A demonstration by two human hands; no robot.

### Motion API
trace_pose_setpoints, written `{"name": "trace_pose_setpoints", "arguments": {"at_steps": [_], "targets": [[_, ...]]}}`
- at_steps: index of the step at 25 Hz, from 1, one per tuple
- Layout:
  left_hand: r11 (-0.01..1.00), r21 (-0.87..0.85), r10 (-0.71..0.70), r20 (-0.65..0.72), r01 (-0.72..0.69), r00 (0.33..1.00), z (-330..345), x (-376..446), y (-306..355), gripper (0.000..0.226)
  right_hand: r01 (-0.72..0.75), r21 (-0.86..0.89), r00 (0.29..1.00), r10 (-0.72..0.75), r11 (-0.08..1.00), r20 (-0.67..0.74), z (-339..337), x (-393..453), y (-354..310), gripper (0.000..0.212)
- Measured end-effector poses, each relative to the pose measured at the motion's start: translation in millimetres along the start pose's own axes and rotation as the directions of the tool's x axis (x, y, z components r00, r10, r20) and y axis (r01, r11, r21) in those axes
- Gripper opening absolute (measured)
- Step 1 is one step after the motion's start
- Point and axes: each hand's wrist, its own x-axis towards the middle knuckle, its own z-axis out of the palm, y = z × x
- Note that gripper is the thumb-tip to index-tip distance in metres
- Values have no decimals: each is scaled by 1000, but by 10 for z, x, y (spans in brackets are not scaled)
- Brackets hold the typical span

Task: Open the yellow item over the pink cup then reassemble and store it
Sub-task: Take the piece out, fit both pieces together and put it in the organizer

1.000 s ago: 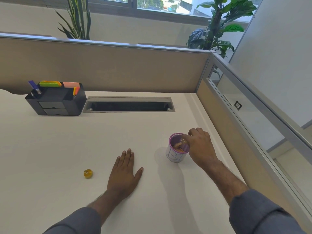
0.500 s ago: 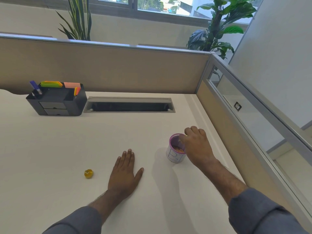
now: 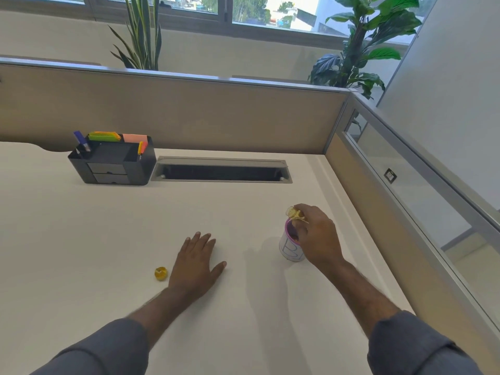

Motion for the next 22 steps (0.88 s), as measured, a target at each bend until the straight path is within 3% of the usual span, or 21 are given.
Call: {"name": "trace_pose_setpoints", "arguments": {"at_steps": [4,7,10,12,15,19,22], "targets": [[993,105,-62,6,61,998,-358,-8,-298,61,-59,215,998,58,975,11,193,-34,-260,32],[973,168,-181,122,160,976,-539,-55,-490,65,-84,268,996,75,960,43,339,-64,-424,33],[966,101,-257,297,238,920,-615,-156,-677,71,-99,320,994,75,942,84,496,-107,-610,33],[959,-6,-261,356,282,897,-622,-238,-775,62,-98,341,993,67,935,102,602,-143,-734,32],[951,-91,-251,322,294,913,-631,-335,-853,39,-105,377,989,57,920,135,736,-197,-900,31],[937,-181,-249,249,297,936,-684,-383,-918,31,-133,421,982,61,897,180,877,-256,-1105,31],[776,-495,-372,144,392,917,-827,-372,-895,22,-161,473,980,82,866,184,946,-303,-1253,26]]}}
